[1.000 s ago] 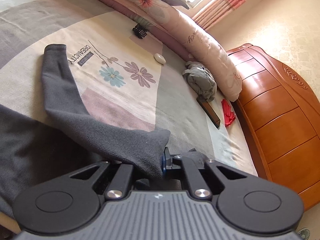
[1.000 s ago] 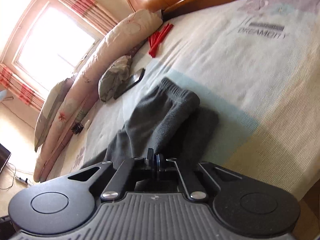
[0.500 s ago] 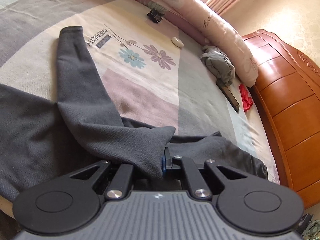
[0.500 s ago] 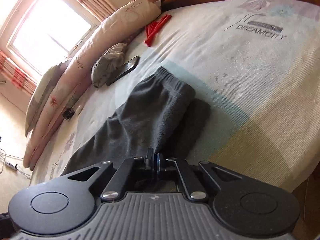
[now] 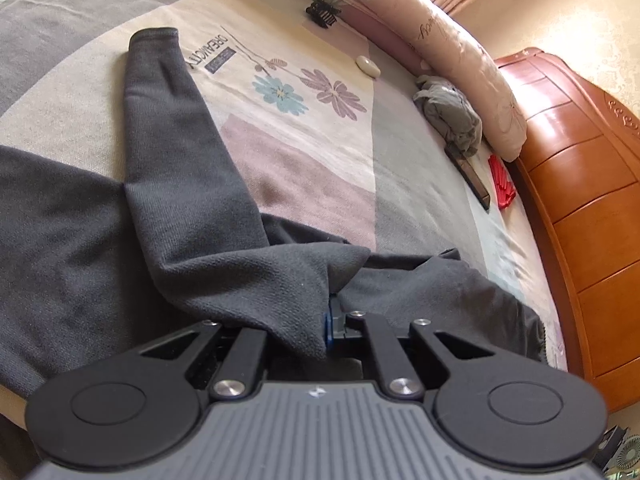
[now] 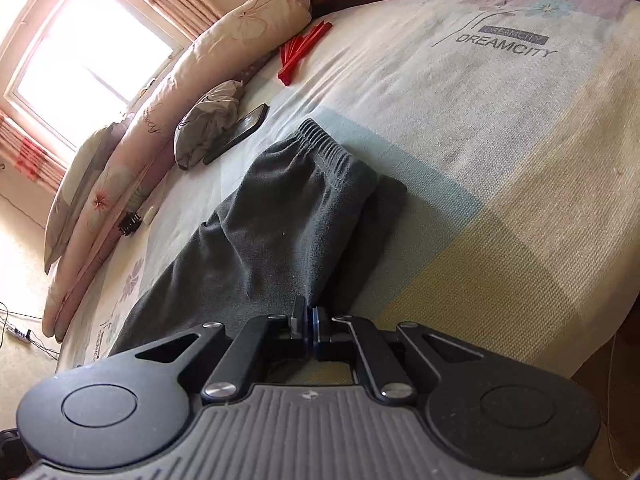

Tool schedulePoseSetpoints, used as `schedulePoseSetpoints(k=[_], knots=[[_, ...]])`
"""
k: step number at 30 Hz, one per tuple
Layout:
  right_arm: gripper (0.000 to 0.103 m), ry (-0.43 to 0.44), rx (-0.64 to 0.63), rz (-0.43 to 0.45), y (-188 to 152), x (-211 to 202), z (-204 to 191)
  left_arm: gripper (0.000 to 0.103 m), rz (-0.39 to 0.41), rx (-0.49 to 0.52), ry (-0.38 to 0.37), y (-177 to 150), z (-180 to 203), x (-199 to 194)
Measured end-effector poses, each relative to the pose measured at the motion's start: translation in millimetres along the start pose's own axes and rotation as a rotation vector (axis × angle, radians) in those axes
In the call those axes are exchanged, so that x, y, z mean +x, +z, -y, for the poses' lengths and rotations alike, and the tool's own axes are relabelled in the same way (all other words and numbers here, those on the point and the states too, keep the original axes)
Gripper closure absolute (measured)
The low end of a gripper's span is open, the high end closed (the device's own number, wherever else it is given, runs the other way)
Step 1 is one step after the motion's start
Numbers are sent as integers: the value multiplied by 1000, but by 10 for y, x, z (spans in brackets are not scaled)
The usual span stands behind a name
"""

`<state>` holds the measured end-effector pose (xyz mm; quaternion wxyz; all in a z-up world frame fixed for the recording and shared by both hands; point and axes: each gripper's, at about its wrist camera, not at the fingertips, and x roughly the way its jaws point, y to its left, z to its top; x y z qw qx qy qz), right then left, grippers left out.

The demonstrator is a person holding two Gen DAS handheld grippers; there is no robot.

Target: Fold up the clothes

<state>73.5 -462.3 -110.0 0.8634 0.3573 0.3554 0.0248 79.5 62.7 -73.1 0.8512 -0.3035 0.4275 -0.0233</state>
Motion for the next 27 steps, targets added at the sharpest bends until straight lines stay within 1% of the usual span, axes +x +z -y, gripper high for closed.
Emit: schedulePoseSetpoints(k=[1,3,5,7,9,11,13,17,19,21,24,27], knots=[[96,-6,-3,-2,6,-17,-16,93,-6,3,-2,5,2,-2],[88,-43,-41,5,14,-96,-87,88,-3,12,1,19,11,-34],[69,-95,-96,24,15,-206,-181,84,1,17,-5,43,12,-87],[67,-126,-144,51,11,-303,-279,80,3,24,-11,63,9,-146],[65,-155,-191,78,6,-400,-378,72,7,33,-5,67,0,-211],[62,-169,-234,97,-2,-459,-483,70,10,35,-1,68,-33,-281],[61,-161,-269,103,-16,-463,-597,69,11,23,-8,64,-81,-358],[60,-110,-306,74,-94,-374,-799,66,25,10,-15,94,-142,-535],[60,-88,-322,60,-145,-333,-892,65,48,19,-10,140,-154,-646],[59,-66,-336,50,-196,-310,-972,56,77,32,1,200,-163,-759],[58,-41,-354,34,-259,-284,-1067,55,127,53,18,342,-193,-899],[57,-19,-375,16,-317,-259,-1166,54,146,68,26,477,-231,-942]])
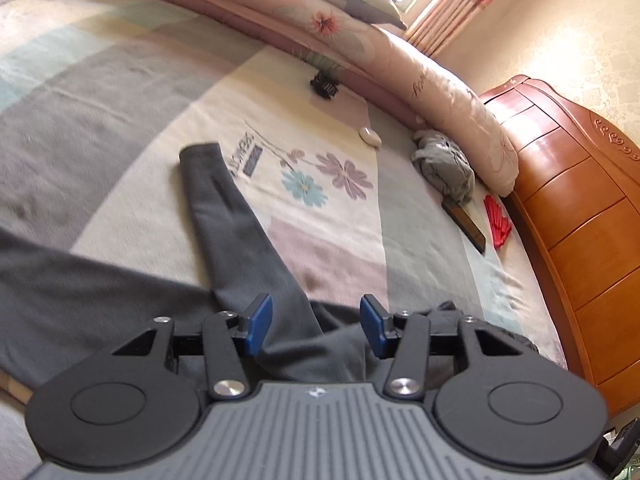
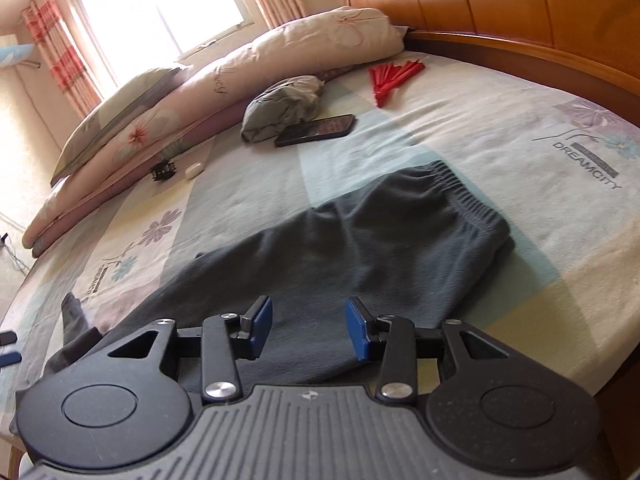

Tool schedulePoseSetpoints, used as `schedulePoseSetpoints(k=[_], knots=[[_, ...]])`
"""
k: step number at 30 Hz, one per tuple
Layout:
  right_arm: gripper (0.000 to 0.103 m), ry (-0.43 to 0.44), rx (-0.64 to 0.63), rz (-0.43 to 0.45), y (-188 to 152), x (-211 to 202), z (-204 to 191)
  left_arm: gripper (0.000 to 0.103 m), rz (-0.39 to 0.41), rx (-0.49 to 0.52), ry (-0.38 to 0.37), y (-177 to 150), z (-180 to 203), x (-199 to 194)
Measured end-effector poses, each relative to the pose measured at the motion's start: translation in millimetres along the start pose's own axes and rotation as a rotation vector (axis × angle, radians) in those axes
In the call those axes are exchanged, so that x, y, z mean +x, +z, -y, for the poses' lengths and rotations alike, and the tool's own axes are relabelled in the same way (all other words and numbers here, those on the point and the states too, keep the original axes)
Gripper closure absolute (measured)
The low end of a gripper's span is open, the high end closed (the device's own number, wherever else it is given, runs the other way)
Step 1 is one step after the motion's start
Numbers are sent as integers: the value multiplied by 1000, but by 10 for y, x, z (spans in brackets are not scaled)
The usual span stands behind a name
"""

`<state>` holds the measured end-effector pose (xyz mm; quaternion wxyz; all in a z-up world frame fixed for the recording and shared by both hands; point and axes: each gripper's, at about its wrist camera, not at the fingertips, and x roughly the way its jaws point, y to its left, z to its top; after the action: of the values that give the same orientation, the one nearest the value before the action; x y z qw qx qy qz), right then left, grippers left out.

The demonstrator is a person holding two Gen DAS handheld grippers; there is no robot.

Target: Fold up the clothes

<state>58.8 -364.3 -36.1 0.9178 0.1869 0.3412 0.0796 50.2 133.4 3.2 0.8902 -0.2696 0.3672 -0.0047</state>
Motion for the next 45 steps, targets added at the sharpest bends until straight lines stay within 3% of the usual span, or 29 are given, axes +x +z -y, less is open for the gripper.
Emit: schedulePoseSetpoints(k=[7,9,14,18,22,29,35,45], knots=[[51,94,-141,-13,-69,-57,-472,50,-39,55,19,219,-40,195],[50,107,-196,-8,-104,-121,-630,45,-59,91,24,268,-44,269],[42,114,-307,15,-198,-335,-1005,43,-97,153,10,357,-96,332],[42,124,-438,36,-252,-490,-1427,39,-127,259,0,441,-131,270],[43,187,-566,22,-233,-437,-1920,35,-134,367,-3,545,-238,72],[56,354,-704,-86,-81,223,-2592,33,-134,547,6,487,-409,-265],[62,463,-790,-187,-45,925,-2936,29,-127,517,42,279,-468,-267],[62,498,-816,-345,-115,1981,-3228,27,-70,495,48,149,-626,159]])
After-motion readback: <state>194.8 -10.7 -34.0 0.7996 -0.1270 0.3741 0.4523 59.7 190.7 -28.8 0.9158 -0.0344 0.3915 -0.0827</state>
